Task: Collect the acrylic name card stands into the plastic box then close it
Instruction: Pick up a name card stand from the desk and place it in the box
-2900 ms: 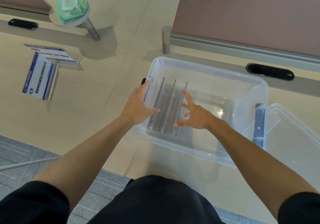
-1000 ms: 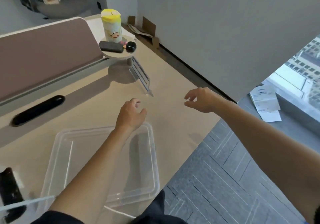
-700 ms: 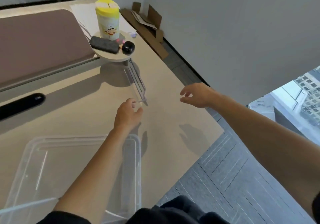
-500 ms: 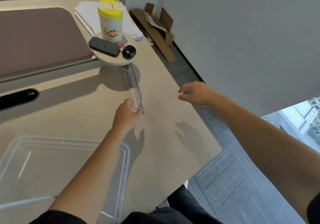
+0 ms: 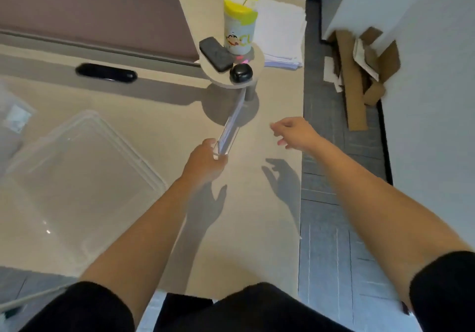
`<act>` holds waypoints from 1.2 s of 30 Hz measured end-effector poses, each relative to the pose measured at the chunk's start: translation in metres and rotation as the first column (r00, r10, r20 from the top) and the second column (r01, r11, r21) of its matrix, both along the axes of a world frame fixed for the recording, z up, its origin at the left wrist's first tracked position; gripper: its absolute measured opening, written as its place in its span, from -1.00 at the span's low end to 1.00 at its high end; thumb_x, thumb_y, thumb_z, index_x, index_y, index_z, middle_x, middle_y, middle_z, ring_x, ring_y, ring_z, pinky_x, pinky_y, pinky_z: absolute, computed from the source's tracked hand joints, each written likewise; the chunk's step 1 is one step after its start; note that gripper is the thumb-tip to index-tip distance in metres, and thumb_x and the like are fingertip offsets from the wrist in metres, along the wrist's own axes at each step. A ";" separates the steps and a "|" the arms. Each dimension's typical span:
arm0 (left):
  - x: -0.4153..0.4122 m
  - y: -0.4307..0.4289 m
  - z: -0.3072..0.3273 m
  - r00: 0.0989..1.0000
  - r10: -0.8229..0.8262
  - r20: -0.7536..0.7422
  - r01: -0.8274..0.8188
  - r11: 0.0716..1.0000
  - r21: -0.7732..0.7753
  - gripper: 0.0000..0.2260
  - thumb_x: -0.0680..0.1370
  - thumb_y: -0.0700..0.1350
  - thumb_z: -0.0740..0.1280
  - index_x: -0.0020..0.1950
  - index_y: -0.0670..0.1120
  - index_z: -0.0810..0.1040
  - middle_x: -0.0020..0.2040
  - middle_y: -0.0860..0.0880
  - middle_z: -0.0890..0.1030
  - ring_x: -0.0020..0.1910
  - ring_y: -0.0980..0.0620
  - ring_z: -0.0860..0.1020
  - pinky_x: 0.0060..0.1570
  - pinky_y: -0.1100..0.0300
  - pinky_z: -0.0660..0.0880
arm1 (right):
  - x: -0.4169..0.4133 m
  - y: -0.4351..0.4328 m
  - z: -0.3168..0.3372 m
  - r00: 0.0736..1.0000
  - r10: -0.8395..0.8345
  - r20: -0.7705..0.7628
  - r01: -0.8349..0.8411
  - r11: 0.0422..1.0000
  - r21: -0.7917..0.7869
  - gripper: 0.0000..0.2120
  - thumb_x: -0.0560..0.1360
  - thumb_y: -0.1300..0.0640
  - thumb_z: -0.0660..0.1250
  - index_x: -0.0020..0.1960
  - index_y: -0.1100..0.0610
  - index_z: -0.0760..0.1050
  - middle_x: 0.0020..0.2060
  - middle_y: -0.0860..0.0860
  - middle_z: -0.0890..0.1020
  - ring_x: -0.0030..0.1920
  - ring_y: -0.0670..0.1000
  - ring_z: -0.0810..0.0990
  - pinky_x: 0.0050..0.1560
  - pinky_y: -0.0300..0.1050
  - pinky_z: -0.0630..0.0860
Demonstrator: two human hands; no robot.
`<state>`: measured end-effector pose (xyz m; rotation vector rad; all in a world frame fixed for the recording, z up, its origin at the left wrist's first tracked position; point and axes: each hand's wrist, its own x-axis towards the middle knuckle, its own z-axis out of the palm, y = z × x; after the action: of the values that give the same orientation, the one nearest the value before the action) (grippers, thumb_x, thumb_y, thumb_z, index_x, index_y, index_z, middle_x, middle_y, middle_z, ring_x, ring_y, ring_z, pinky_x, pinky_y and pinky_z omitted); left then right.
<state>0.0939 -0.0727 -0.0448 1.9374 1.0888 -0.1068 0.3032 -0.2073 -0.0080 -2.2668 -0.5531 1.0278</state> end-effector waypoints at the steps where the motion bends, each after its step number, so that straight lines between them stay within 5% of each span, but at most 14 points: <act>1: 0.001 -0.005 0.000 0.999 0.040 -0.002 -0.040 0.999 -0.014 -0.45 0.54 0.06 0.33 0.49 -0.04 0.28 0.37 -0.07 0.47 0.30 -0.07 0.48 0.17 0.15 0.38 | 0.004 0.008 -0.001 0.999 -0.008 -0.037 0.009 1.000 0.018 -0.63 0.60 -0.15 0.25 0.15 0.13 0.56 0.11 0.06 0.64 -0.08 0.00 0.66 -0.05 -0.02 0.60; 5: 0.010 -0.010 0.000 0.987 0.154 -0.041 -0.156 0.986 -0.066 -0.43 0.53 0.11 0.33 0.49 0.00 0.28 0.36 -0.05 0.49 0.26 -0.06 0.51 0.20 0.12 0.42 | 0.020 0.038 -0.007 0.990 -0.022 -0.141 0.033 0.996 0.077 -0.63 0.60 -0.20 0.23 0.14 0.09 0.50 0.16 0.08 0.60 -0.04 0.06 0.64 0.07 0.08 0.60; 10: 0.034 0.000 -0.010 0.985 0.164 -0.047 -0.160 0.985 0.071 -0.46 0.57 0.11 0.30 0.50 -0.04 0.30 0.38 -0.09 0.49 0.30 -0.10 0.49 0.25 0.09 0.39 | 0.039 0.084 -0.029 0.982 -0.030 -0.187 0.049 0.994 0.098 -0.52 0.56 -0.26 0.25 0.33 0.04 0.43 0.26 0.06 0.55 0.02 0.09 0.63 0.09 0.07 0.59; 15: 0.049 0.007 -0.023 0.992 0.118 -0.048 -0.106 0.974 0.202 -0.71 0.63 -0.03 0.17 0.28 -0.04 0.56 0.06 -0.12 0.65 0.02 -0.16 0.60 0.00 0.07 0.53 | 0.049 0.114 -0.057 0.940 -0.041 -0.340 0.075 0.993 0.087 -0.37 0.56 -0.21 0.30 0.52 0.07 0.27 0.45 0.08 0.39 0.32 0.18 0.50 0.13 0.06 0.56; 21: 0.036 0.011 -0.028 0.995 0.065 -0.071 -0.050 0.980 0.192 -0.70 0.66 0.00 0.17 0.29 -0.08 0.55 0.06 -0.11 0.66 -0.05 -0.09 0.61 -0.08 0.15 0.55 | 0.045 0.130 -0.082 0.908 -0.073 -0.412 0.125 0.987 0.100 -0.40 0.54 -0.17 0.33 0.49 0.05 0.30 0.38 0.07 0.46 0.35 0.14 0.46 0.26 0.17 0.49; 27: 0.021 0.000 -0.023 0.991 0.137 -0.009 -0.135 0.986 0.102 -0.75 0.64 -0.03 0.21 0.26 0.03 0.60 0.08 -0.03 0.67 0.01 -0.03 0.61 -0.01 0.09 0.59 | 0.020 0.115 -0.089 0.884 -0.077 -0.461 0.185 0.964 0.192 -0.45 0.56 -0.11 0.36 0.46 0.02 0.27 0.08 -0.09 0.48 0.09 -0.02 0.51 0.21 0.13 0.44; 29: 0.018 -0.009 -0.016 0.992 0.126 -0.010 -0.125 0.990 0.067 -0.73 0.64 -0.01 0.21 0.29 0.04 0.58 0.12 -0.01 0.66 0.03 -0.01 0.60 -0.02 0.11 0.58 | 0.010 0.107 -0.081 0.858 -0.103 -0.504 0.228 0.954 0.194 -0.36 0.50 -0.12 0.43 0.48 -0.05 0.24 0.12 -0.05 0.52 -0.01 -0.08 0.54 0.05 0.04 0.47; 32: 0.008 -0.023 -0.004 0.994 0.105 -0.006 -0.105 0.993 0.059 -0.72 0.65 -0.02 0.20 0.33 0.05 0.55 0.16 -0.01 0.65 -0.03 0.00 0.61 -0.10 0.19 0.56 | -0.002 0.096 -0.072 0.820 -0.140 -0.555 0.281 0.943 0.177 -0.23 0.32 -0.22 0.51 0.43 -0.20 0.24 0.32 0.04 0.45 0.05 0.02 0.55 0.00 0.20 0.50; 36: -0.011 -0.040 0.018 0.987 0.159 0.023 -0.160 0.987 0.026 -0.71 0.63 -0.01 0.24 0.35 0.06 0.54 0.24 0.05 0.62 -0.08 0.05 0.61 -0.17 0.31 0.47 | -0.019 0.086 -0.057 0.824 -0.094 -0.559 0.272 0.931 0.244 -0.30 0.43 -0.10 0.50 0.45 -0.14 0.23 0.26 0.02 0.43 -0.05 -0.03 0.54 -0.10 0.05 0.53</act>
<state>0.0826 -0.1126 -0.0268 1.8640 1.2325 0.0170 0.2847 -0.1213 -0.0648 -1.6083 -0.2221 1.3035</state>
